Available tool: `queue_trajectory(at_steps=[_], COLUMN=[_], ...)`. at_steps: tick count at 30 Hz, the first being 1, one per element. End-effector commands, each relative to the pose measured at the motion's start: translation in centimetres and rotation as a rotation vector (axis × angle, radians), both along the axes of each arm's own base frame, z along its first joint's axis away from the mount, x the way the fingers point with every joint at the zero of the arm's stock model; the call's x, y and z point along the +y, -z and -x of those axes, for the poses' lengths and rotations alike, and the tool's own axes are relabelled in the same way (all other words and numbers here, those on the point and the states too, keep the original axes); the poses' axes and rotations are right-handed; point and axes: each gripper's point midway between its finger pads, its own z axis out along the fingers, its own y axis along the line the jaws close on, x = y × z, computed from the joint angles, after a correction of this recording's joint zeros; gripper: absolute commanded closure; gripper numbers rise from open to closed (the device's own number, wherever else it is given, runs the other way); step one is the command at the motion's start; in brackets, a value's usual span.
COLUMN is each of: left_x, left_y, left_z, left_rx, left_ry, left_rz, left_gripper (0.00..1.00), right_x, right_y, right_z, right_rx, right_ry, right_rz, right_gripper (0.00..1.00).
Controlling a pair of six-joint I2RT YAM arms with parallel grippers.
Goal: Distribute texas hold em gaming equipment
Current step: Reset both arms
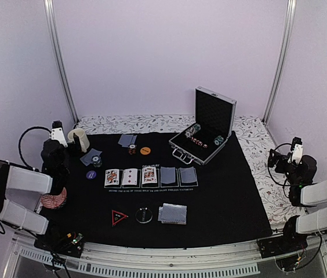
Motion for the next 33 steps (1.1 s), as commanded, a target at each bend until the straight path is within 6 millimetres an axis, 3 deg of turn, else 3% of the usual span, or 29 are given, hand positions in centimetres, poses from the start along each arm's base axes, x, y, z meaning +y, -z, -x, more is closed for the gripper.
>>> queue_trajectory(at_steps=[1, 6, 15, 25, 33], left_x=[1.0, 0.4, 0.2, 0.1, 0.0], left_y=[0.7, 1.7, 3.0, 2.7, 2.9], left_z=[-0.1, -0.3, 0.2, 0.8, 0.4], left_rx=[-0.039, -0.035, -0.047, -0.077, -0.062], left_ry=[-0.020, 0.026, 0.040, 0.050, 0.071], left_rz=[0.019, 0.003, 0.001, -0.009, -0.001], left_gripper=[0.02, 0.02, 0.02, 0.02, 0.02], right_x=[0.0, 1.1, 4.1, 5.7, 5.6], right_y=[-3.9, -3.4, -3.7, -1.7, -1.8], right_z=[-0.9, -2.5, -1.7, -3.6, -3.6], right_rx=[-0.170, -0.134, -0.239, -0.155, -0.162], right_ry=[-0.014, -0.105, -0.267, -0.294, -0.287], right_rz=[0.064, 0.060, 0.080, 0.122, 0.127], right_gripper=[0.01, 0.01, 0.01, 0.01, 0.01])
